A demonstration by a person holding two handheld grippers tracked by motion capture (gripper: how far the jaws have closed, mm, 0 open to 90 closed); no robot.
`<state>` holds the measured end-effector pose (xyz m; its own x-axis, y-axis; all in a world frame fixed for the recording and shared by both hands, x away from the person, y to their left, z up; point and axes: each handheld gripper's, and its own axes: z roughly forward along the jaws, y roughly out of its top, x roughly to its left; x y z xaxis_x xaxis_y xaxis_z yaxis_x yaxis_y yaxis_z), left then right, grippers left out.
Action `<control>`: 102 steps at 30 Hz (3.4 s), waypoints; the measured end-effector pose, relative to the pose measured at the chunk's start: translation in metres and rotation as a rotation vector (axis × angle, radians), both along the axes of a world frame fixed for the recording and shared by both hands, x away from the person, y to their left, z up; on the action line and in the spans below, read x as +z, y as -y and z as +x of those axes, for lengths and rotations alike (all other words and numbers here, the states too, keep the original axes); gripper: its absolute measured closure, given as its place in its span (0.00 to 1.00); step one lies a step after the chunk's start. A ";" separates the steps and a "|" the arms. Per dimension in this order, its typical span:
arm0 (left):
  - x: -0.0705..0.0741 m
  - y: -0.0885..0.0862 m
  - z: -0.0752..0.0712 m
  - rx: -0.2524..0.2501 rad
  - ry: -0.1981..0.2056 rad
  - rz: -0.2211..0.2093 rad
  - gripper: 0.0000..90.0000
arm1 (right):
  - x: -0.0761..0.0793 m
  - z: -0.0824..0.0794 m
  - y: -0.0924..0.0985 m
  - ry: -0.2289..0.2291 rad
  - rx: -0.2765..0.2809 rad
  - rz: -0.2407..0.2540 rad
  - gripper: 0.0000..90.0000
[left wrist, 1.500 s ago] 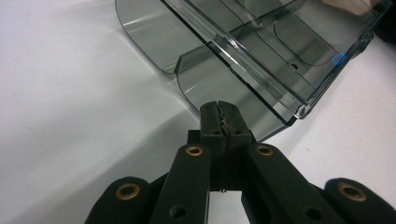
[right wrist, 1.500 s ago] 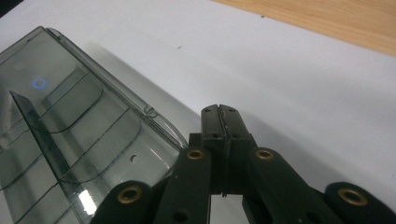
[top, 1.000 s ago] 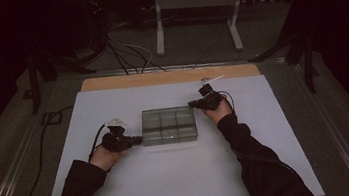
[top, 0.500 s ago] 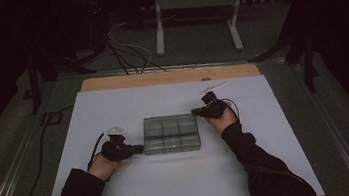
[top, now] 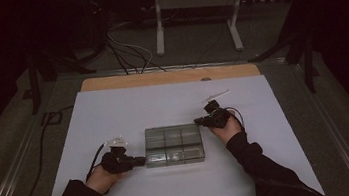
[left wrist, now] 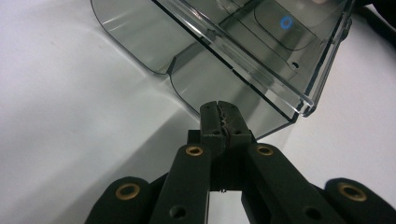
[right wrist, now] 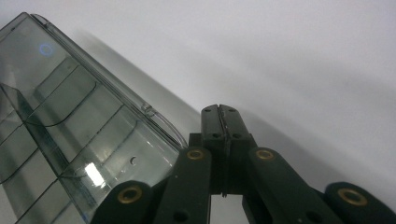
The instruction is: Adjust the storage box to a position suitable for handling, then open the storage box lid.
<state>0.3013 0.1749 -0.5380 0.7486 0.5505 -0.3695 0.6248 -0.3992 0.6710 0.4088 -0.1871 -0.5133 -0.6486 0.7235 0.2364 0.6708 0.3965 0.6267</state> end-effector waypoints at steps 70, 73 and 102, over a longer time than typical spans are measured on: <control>0.050 -0.003 -0.019 -0.171 0.180 -0.087 0.52 | 0.044 -0.075 0.045 0.141 0.119 0.201 0.42; 0.057 -0.002 -0.020 -0.221 0.190 -0.099 0.37 | 0.045 -0.082 0.051 0.152 0.182 0.243 0.24; 0.043 -0.008 -0.034 -0.309 0.312 -0.103 0.02 | 0.029 -0.147 0.073 0.311 0.275 0.267 0.00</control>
<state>0.2670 0.1827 -0.4946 0.9564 0.2559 -0.1410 0.2481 -0.4563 0.8545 0.2620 -0.2597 -0.4847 -0.8764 0.4561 0.1547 0.3284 0.3311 0.8846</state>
